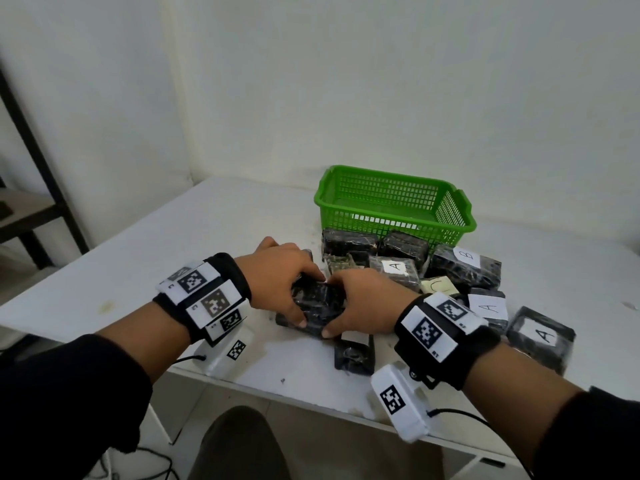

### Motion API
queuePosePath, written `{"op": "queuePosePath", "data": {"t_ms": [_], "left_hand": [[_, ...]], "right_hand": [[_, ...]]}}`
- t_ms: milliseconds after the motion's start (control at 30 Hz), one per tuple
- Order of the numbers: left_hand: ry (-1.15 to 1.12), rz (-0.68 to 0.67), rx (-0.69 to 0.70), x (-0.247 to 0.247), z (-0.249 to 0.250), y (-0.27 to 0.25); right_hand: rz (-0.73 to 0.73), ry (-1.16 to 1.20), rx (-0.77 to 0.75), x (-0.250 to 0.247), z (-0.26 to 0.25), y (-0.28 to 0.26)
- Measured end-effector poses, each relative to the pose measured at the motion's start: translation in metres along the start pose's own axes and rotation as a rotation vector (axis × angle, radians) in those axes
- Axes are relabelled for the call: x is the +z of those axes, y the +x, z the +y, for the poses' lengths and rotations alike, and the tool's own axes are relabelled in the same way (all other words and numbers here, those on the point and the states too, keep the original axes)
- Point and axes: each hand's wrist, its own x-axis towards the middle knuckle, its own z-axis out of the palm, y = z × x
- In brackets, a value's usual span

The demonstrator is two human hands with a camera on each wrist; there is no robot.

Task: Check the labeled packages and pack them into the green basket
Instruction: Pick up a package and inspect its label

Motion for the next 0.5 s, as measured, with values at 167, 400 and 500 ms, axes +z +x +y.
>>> {"op": "queuePosePath", "data": {"t_ms": [167, 400, 500], "left_hand": [[-0.286, 0.16, -0.048, -0.008, -0.001, -0.006], [-0.637, 0.275, -0.078, -0.013, 0.006, 0.002], [-0.676, 0.237, -0.044, -0.012, 0.015, 0.005]], "right_hand": [[0.105, 0.177, 0.006, -0.016, 0.015, -0.008], [0.256, 0.466, -0.038, -0.027, 0.036, -0.017], [0.292, 0.498, -0.051, -0.028, 0.043, -0.024]]}}
